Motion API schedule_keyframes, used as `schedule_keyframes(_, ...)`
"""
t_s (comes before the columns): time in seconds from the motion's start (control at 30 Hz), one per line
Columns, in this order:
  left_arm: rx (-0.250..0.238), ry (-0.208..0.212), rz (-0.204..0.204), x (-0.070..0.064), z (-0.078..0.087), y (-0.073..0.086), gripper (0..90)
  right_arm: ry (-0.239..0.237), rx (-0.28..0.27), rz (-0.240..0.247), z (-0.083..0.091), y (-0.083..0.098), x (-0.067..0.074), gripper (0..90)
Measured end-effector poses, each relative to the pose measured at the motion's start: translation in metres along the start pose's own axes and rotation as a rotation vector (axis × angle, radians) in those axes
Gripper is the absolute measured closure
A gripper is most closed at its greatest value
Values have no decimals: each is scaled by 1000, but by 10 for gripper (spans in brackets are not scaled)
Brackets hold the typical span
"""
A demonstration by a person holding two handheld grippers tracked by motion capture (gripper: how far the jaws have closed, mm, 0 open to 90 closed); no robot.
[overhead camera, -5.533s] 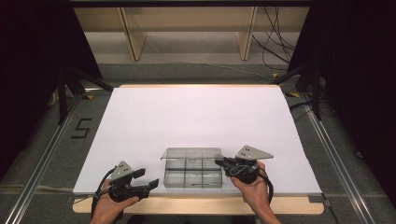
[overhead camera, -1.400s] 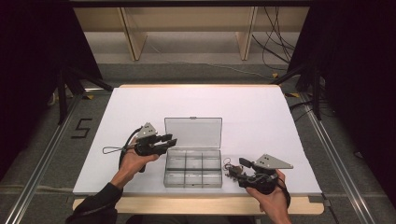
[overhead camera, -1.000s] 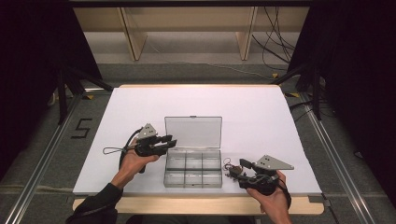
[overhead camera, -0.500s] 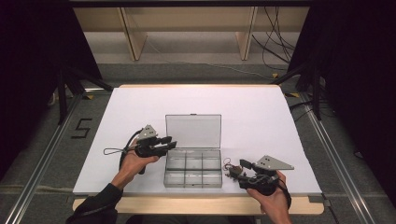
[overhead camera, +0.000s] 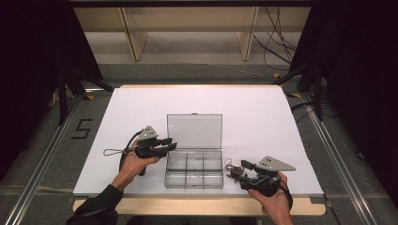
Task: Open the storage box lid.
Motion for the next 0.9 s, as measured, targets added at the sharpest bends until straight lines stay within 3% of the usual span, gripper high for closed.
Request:
schedule_keyframes(0.27, 0, 1, 37, 3, 1, 1, 647, 1, 2, -10, 1, 1, 1, 417)
schedule_keyframes(0.3, -5, 8, 43, 3, 1, 1, 648, 13, -8, 19, 1, 0, -2, 416)
schedule_keyframes(0.4, 0, 3, 49, 3, 1, 1, 644, 11, -4, 19, 1, 0, -2, 416)
schedule_keyframes(0.5, -3, 5, 57, 4, 1, 2, 639, 2, 3, -13, 1, 1, 1, 416)
schedule_keyframes(0.53, -3, 7, 63, 4, 1, 2, 640, 10, 2, 12, 1, 1, -2, 416)
schedule_keyframes(0.63, 3, 6, 71, 5, 0, 2, 637, -2, 5, 2, 0, 2, 0, 416)
schedule_keyframes(0.67, -2, 5, 80, 5, 0, 3, 635, 7, 5, 12, 1, 1, -1, 416)
schedule_keyframes(0.7, 4, 8, 95, 5, 1, 3, 634, -2, 6, -30, 1, 2, 2, 416)
schedule_keyframes(0.73, 0, 12, 102, 6, 1, 3, 635, 10, 3, 9, 1, 1, -2, 415)
schedule_keyframes(0.77, -6, 11, 119, 6, 0, 3, 634, 8, -6, 15, 0, 1, -2, 415)
schedule_keyframes(0.87, 16, -2, 121, 9, 1, 4, 619, 2, 2, 7, 1, 2, -1, 415)
schedule_keyframes(0.9, 2, 14, 135, 9, 1, 4, 617, 6, 2, -6, 0, 2, 0, 415)
Point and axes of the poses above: each handheld gripper's, and its own axes: z roughly backward along the jaws, y roughly out of its underside, x roughly to its left, the point moved 8 cm from there along -z, roughly forward along the jaws, and after that the axes turned 4 degrees about z, right-handed, at the moved point
